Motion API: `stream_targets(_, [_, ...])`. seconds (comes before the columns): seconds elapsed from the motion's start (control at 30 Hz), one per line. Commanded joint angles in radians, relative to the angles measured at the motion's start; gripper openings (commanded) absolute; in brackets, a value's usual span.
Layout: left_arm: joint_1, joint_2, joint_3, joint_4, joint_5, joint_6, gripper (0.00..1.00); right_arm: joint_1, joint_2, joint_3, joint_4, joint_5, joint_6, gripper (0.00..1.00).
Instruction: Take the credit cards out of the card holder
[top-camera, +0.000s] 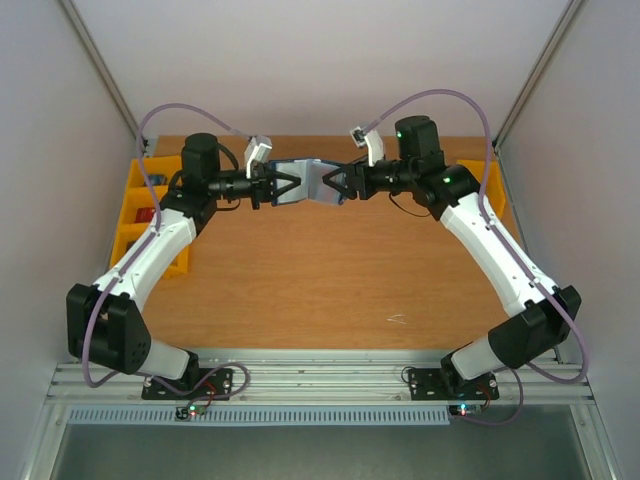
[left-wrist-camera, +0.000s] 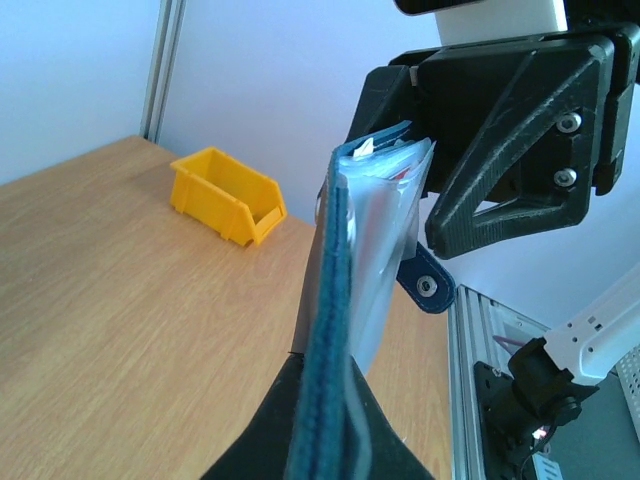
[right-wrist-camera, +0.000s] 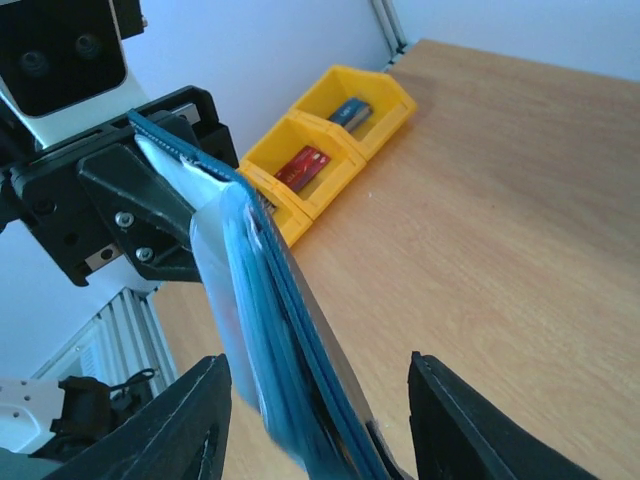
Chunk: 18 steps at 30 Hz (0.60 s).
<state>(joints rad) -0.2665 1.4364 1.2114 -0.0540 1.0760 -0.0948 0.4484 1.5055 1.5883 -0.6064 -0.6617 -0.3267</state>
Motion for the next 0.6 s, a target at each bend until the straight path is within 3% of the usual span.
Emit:
stream_targets(0.0, [0.002, -0.041, -0.014, 0.186, 0.033, -0.064, 0.00, -0.032, -0.052, -0.031, -0.005, -0.010, 0.010, 0.53])
stream_targets(0.3, [0.001, -0.038, -0.018, 0.225, 0.050, -0.068, 0.00, -0.054, -0.068, -0.048, -0.070, -0.001, -0.027, 0.55])
stream_targets(0.57, [0.001, -0.038, -0.025, 0.240, 0.057, -0.064, 0.00, -0.053, -0.038, -0.038, 0.010, -0.022, 0.007, 0.52])
